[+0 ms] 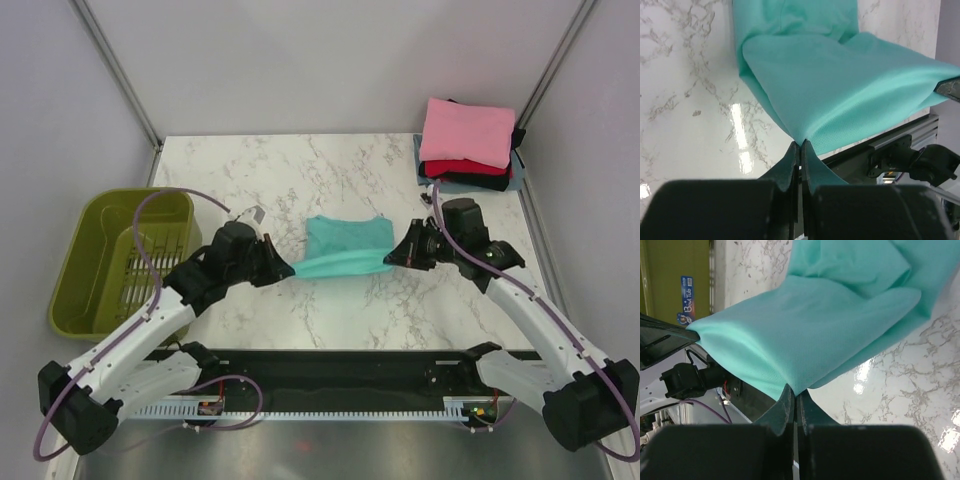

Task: Fold and stack the t-shirts

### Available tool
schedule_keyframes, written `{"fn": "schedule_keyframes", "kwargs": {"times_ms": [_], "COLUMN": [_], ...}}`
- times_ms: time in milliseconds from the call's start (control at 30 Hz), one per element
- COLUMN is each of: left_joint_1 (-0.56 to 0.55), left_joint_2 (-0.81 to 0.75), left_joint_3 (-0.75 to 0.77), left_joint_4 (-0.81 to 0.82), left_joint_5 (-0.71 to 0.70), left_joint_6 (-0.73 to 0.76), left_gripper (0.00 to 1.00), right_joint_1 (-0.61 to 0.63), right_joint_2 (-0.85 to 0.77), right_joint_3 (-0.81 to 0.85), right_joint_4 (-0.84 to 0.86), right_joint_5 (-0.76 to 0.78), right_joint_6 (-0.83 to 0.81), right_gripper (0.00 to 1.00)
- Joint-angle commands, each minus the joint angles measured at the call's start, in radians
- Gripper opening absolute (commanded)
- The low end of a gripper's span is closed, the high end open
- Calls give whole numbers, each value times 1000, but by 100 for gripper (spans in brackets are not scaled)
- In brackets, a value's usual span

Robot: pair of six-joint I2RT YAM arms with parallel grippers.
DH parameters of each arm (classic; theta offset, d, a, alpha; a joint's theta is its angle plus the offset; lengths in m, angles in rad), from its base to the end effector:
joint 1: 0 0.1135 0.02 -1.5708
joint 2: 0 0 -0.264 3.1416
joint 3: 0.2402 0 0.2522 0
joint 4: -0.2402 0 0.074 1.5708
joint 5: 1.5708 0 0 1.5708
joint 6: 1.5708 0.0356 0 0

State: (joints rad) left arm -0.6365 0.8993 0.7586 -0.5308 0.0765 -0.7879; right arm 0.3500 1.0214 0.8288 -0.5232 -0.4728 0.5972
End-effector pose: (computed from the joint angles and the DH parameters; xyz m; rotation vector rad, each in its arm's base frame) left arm 0.1531 -0.1166 0.2771 -0.1362 2.3780 -0.8201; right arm 0.1953 0.0885 0.2813 0.0344 2.4087 1.0109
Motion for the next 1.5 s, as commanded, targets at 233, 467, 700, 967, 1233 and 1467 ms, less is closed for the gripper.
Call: {"fn": "schedule_keyframes", "kwargs": {"times_ms": [233, 467, 700, 967, 1233, 1467], "left_joint_1": [24, 52, 95, 147, 185, 218], "left_joint_2": [265, 444, 628, 875, 1108, 1270], "left_joint_3": [301, 491, 623, 850, 1015, 1136], "left_joint_4": [-115, -121, -123, -124, -152, -173], "left_joint_5": [-47, 6, 52, 114, 151, 178], "left_joint_6": [93, 173, 219, 248, 251, 265], "left_gripper": [3, 5, 5, 5, 7, 13], "right_joint_1": [-11, -11, -52, -108, -154, -178], "right_joint_2": [147, 215, 350, 541, 732, 877], "right_joint_3": [156, 213, 256, 380, 466, 527], "right_joint_4": [-123, -143, -118, -89, -38, -20], "right_joint_5": [108, 175, 197, 188, 146, 123], "right_joint_6": [-71, -96, -138, -175, -191, -200], "right_gripper": [0, 0, 0, 0, 0, 32]}}
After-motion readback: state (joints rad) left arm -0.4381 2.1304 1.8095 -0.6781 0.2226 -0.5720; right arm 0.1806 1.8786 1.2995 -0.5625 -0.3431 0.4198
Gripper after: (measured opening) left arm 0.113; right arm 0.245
